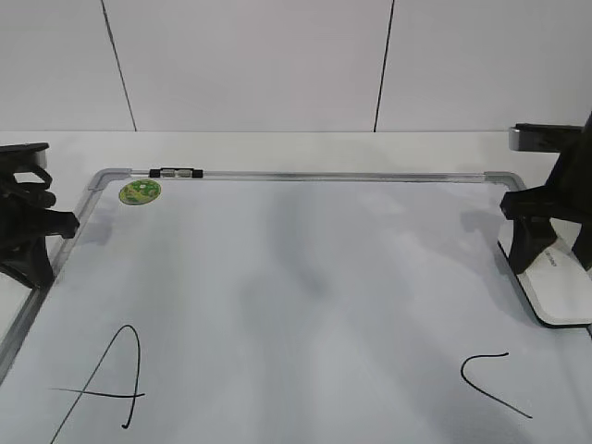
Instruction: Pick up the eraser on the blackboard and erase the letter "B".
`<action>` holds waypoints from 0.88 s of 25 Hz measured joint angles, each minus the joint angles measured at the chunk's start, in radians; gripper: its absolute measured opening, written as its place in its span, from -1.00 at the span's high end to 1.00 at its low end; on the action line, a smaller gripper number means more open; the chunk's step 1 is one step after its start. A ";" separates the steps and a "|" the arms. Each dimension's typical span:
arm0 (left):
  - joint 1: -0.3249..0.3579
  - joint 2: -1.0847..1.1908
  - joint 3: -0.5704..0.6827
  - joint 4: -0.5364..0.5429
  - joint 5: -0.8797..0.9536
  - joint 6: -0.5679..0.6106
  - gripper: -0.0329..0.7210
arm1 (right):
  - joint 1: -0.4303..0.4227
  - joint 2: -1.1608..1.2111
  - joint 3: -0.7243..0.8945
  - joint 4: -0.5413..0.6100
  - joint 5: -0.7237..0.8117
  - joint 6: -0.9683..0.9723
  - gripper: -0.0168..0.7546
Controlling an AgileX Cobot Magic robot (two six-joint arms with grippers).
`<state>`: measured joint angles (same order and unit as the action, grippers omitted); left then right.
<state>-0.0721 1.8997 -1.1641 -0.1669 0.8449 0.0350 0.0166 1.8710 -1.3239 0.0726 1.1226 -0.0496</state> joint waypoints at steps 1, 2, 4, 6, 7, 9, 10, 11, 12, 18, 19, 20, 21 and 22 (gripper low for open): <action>0.000 0.000 0.000 0.000 0.000 0.000 0.87 | 0.000 0.002 0.000 0.000 0.000 0.000 -0.41; 0.000 0.000 0.000 0.000 0.000 0.000 0.87 | 0.000 0.001 0.000 0.000 0.000 0.000 -0.41; 0.000 0.000 0.000 0.000 0.000 0.000 0.87 | 0.000 0.001 0.000 0.000 0.000 0.000 -0.41; 0.000 0.000 0.000 0.000 0.000 0.000 0.87 | 0.000 0.001 0.000 0.000 0.000 0.000 -0.41; 0.000 0.000 0.000 0.000 0.000 0.000 0.87 | 0.000 0.001 0.000 0.000 0.000 0.000 -0.41; 0.000 0.000 0.000 0.000 0.000 0.000 0.87 | 0.000 0.001 0.000 0.000 0.003 0.000 -0.41; 0.000 0.000 0.000 0.000 0.000 0.000 0.87 | 0.000 0.001 0.000 0.000 0.003 0.000 -0.41; 0.000 0.000 0.000 0.000 0.000 0.000 0.87 | 0.000 0.001 0.000 0.000 0.003 0.000 -0.41; 0.000 0.000 0.000 0.000 0.000 0.000 0.87 | 0.000 0.001 0.000 0.000 0.003 0.000 -0.41; 0.000 0.000 0.000 -0.002 0.005 0.000 0.86 | 0.000 0.001 0.000 0.000 0.001 0.000 -0.41; 0.000 0.000 0.000 -0.002 0.006 0.000 0.86 | 0.000 0.001 0.000 0.000 0.001 0.000 -0.41; 0.000 0.000 0.000 -0.002 0.008 0.000 0.86 | 0.000 0.001 0.000 0.000 0.001 0.000 -0.41; 0.000 0.000 0.000 -0.002 0.008 0.000 0.86 | 0.000 0.001 0.000 0.000 0.001 0.000 -0.41; 0.000 0.000 0.000 -0.002 0.008 0.000 0.86 | 0.000 0.001 0.000 0.000 0.001 0.000 -0.41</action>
<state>-0.0721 1.8997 -1.1641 -0.1691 0.8526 0.0350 0.0166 1.8724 -1.3239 0.0726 1.1232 -0.0496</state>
